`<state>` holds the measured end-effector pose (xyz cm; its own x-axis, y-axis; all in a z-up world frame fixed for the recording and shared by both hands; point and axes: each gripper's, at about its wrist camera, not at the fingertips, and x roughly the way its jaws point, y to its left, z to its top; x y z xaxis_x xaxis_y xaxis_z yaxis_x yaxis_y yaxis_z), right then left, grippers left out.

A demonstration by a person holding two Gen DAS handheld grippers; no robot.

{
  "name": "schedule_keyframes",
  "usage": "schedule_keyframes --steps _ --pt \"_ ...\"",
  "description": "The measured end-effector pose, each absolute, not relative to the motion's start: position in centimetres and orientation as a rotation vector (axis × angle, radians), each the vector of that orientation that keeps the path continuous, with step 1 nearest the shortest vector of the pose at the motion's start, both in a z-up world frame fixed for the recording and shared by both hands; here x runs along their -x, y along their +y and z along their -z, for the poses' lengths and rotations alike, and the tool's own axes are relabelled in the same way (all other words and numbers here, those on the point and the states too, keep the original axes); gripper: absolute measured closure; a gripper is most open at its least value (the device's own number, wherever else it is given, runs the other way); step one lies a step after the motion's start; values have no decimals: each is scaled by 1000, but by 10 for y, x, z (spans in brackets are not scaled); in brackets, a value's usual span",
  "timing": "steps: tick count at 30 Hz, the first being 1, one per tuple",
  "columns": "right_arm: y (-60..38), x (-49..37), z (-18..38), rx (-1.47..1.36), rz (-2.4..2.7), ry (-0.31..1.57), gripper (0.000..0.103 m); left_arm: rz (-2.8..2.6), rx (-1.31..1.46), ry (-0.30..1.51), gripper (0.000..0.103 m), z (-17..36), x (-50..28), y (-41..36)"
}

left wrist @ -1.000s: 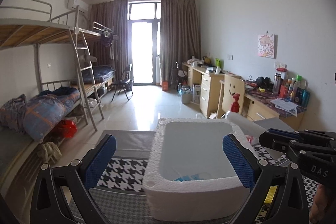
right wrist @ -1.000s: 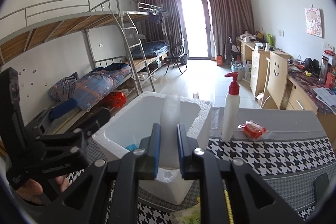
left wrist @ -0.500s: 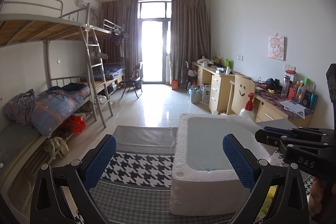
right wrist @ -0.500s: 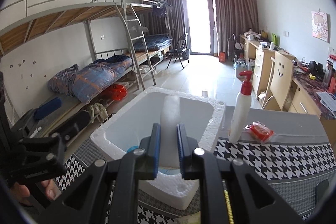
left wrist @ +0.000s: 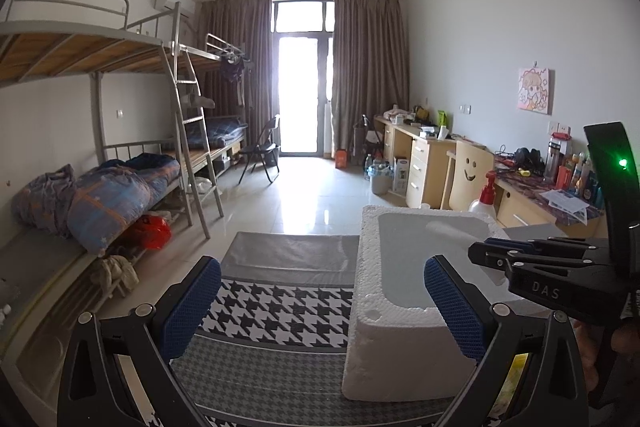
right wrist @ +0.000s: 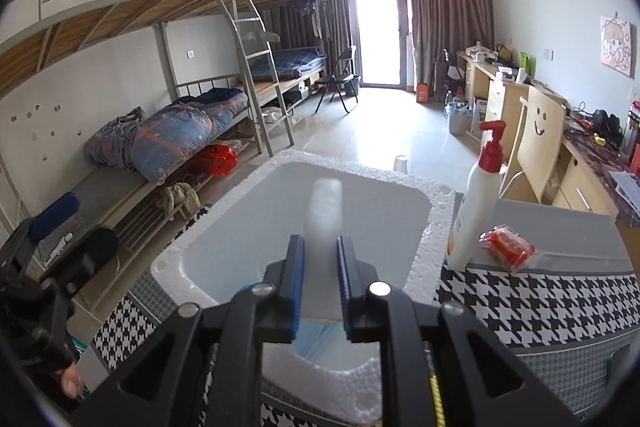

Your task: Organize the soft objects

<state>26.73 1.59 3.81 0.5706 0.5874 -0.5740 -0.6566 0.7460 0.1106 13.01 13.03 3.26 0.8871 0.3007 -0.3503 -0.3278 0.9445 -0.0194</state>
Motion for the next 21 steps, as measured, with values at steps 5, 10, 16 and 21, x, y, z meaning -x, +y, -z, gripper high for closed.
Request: schedule_keyframes --steps 5,10,16,21 --pt "16 -273 -34 92 -729 654 78 -328 82 349 1 -33 -130 129" --pt "11 -271 -33 63 -745 639 34 -329 81 348 1 -32 -129 129" --pt "8 -262 -38 66 -730 621 29 -325 84 352 1 -33 -128 128" --pt "1 -257 -44 67 -728 601 29 -315 83 347 1 -37 -126 123"
